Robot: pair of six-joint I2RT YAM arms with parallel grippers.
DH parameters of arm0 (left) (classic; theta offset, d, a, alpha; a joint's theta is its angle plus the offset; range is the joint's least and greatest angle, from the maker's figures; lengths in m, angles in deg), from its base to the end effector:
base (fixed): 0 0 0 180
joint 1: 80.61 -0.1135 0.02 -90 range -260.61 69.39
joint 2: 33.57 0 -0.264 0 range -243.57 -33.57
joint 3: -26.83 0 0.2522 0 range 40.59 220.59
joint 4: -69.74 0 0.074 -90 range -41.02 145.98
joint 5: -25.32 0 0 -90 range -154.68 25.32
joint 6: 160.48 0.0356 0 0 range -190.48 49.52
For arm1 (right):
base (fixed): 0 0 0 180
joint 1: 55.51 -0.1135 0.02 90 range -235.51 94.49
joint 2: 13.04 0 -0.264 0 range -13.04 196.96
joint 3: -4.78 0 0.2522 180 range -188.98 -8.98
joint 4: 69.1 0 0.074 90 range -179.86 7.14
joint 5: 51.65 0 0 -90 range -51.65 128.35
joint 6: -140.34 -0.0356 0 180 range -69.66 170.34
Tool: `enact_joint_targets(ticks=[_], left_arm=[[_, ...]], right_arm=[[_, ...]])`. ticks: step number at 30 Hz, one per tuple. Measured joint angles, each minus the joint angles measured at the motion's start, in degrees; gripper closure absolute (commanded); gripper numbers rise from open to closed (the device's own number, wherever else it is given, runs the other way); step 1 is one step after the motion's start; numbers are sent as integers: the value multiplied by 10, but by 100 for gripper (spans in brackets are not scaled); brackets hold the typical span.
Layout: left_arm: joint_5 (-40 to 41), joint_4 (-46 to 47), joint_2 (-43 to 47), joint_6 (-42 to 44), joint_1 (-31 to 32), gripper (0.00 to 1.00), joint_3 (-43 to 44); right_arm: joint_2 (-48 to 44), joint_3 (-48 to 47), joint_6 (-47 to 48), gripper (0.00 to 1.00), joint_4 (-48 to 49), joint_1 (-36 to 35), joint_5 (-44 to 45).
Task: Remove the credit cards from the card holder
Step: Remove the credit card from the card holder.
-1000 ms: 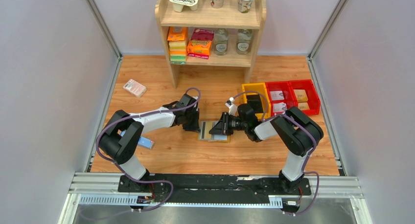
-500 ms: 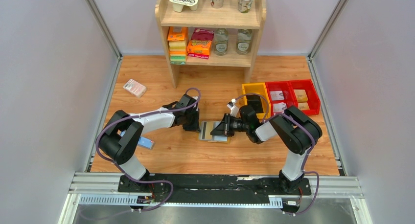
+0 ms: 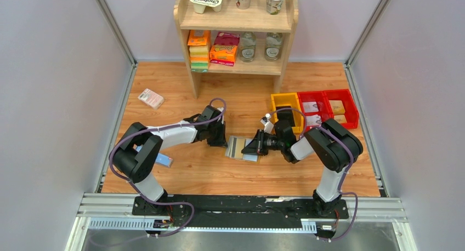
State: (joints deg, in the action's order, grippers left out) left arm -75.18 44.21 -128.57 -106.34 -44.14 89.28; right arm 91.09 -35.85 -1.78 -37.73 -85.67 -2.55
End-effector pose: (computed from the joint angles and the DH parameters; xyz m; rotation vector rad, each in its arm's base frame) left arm 0.2480 -0.1914 0.1483 0.0860 2.7212 -0.6612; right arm 0.2325 0.1621 0.0901 -0.0282 2.4185 1.5268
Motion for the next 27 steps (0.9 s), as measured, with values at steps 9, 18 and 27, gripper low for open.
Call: enact_joint_targets(ticks=[9,18,27], left_arm=[[-2,8,0,-1,1,100,-3],[-3,10,0,-5,1,100,-4],[-1,19,4,-11,1,100,-12]], right_arm=[[-3,6,-2,89,3,1,-3],[-1,6,-23,87,37,1,-10],[8,8,-38,100,54,1,-12]])
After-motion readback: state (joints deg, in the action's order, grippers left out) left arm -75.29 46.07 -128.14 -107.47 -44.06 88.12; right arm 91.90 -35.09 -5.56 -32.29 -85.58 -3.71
